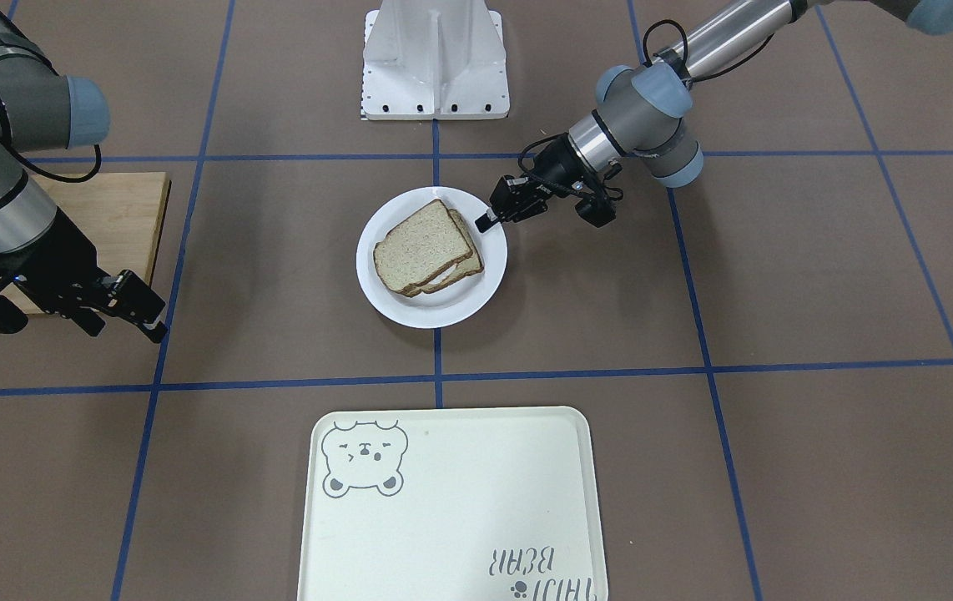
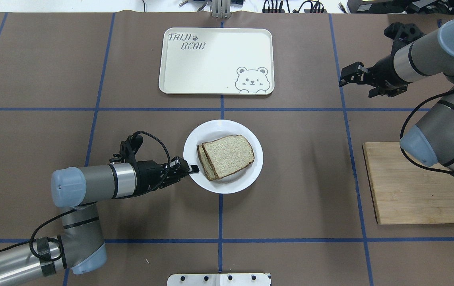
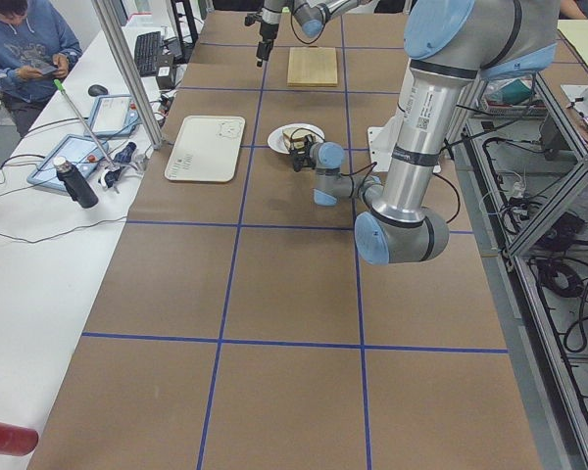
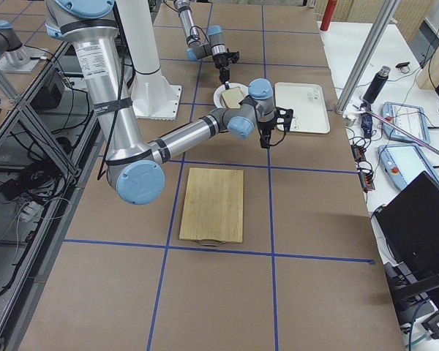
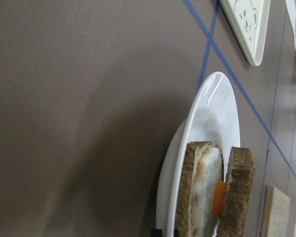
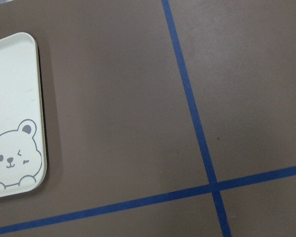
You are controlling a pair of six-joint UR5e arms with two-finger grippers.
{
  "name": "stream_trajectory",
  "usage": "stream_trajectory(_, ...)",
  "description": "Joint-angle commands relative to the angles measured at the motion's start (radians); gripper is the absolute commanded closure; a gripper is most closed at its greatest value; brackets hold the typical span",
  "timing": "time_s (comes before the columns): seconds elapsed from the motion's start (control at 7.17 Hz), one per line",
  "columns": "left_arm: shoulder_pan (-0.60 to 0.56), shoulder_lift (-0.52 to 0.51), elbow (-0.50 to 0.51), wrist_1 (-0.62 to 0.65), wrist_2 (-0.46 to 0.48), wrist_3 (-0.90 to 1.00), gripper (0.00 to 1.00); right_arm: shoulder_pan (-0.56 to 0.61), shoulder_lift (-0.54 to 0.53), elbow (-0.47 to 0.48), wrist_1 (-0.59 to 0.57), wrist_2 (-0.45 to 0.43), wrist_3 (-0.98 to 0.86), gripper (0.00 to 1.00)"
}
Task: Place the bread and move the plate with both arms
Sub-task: 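Slide the plate with the left gripper onto the bear-printed tray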
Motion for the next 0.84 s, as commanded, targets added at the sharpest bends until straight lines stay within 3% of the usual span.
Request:
stream_trajectory(0.0,-0.035,-0.025,-0.002,-0.046,0.083,-0.039,1.00,0.001,0.002,0.001,-0.003,0.000,0.000,0.00)
stream_trajectory(0.28,-0.139,-0.049,0.019,-0.031,0.088,-0.110,1.00,0.006,-0.001,-0.003,-0.003,-0.002,-0.002,0.00)
stream_trajectory(0.7,-0.193,-0.214,0.249,0.007,0.169,-0.117,1.00,0.020,-0.006,0.002,0.001,-0.002,0.000,0.00)
